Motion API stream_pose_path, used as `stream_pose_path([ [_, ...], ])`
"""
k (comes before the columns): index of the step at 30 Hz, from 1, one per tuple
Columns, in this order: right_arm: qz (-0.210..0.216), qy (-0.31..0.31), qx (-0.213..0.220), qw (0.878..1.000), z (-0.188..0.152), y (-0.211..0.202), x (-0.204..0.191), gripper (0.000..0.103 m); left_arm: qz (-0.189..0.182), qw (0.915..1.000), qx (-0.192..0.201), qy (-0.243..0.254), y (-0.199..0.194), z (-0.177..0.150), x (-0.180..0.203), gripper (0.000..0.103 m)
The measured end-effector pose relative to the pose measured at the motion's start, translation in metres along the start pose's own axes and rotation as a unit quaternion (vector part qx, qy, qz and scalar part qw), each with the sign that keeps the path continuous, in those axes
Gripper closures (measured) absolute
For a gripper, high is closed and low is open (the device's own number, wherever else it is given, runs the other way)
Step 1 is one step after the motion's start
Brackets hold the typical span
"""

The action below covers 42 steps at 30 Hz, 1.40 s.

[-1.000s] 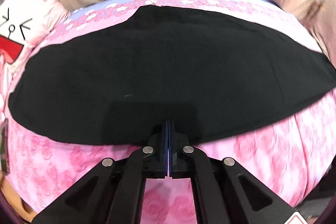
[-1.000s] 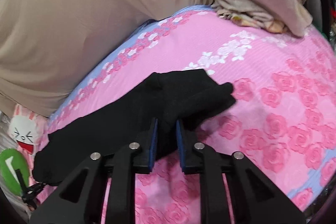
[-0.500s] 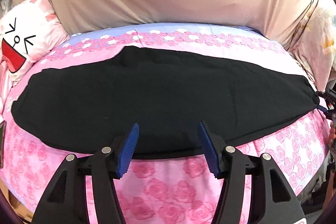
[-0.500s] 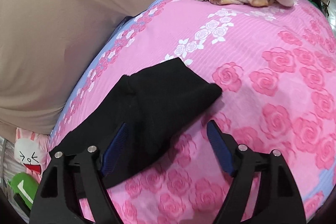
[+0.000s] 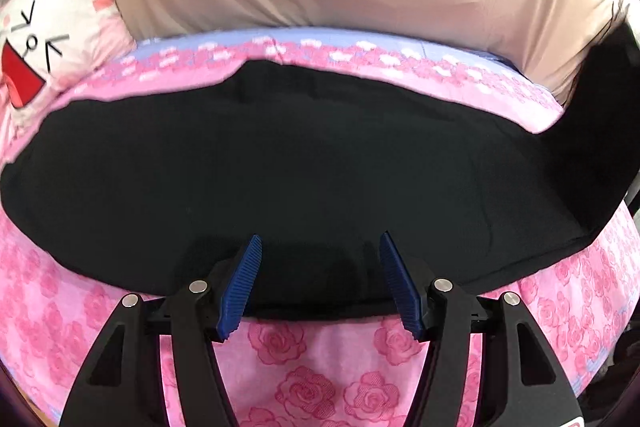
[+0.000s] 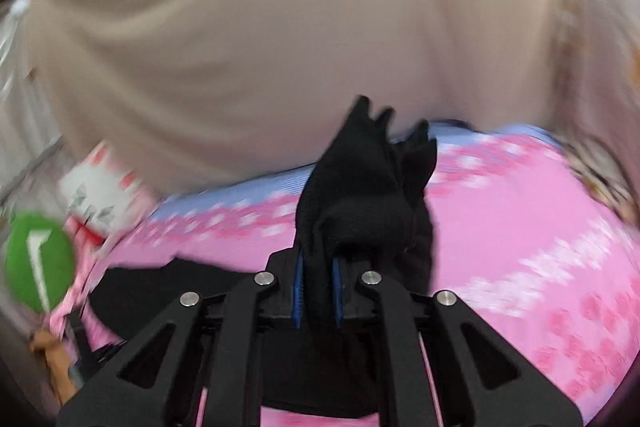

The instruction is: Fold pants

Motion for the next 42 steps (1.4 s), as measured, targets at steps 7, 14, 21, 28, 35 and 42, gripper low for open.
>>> stream_pose_path([
  [7,0.022,-0.117,-0.15,0.982,-0.111,0.112,-0.108,0.077,-0.031,0.9991,0.013,-0.025,-0.01,-0.005,-0.009,0.038],
  [14,-0.077,-0.177,-0.116,0.974,-0.116,0.089,-0.095,0.025,-0.043,0.9986,0.021,-0.023,-0.014,-0.008,-0.007,0.033],
  [21,-0.069,-0.169,-0.132,0.974,-0.117,0.12,-0.097,0.021,-0.045,0.9982,0.027,-0.029,-0.015,-0.007,-0.009,0.029],
  [28,-0.048,-0.082,-0.154,0.984,-0.107,0.133,-0.065,0.094,-0.059,0.9971,0.02,-0.042,-0.012,-0.006,-0.012,0.029],
  [35,0.047,-0.104,-0.121,0.986,-0.075,0.09,-0.123,0.095,-0.064,0.9966,0.018,-0.047,-0.012,-0.005,-0.013,0.029],
  [42,0.007,-0.149,-0.181,0.972,-0.14,0.125,-0.11,0.075,-0.071,0.9958,0.018,-0.054,-0.012,-0.006,-0.014,0.028],
])
Point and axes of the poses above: each gripper's, at about its wrist camera, not at the fingertips, and y roughly the way its jaws point, x to its right, z to its top, the point moved 9 cm from there along y, roughly the way its jaws point, and after that the axes turned 1 degree about -y, right-handed, at the moved point
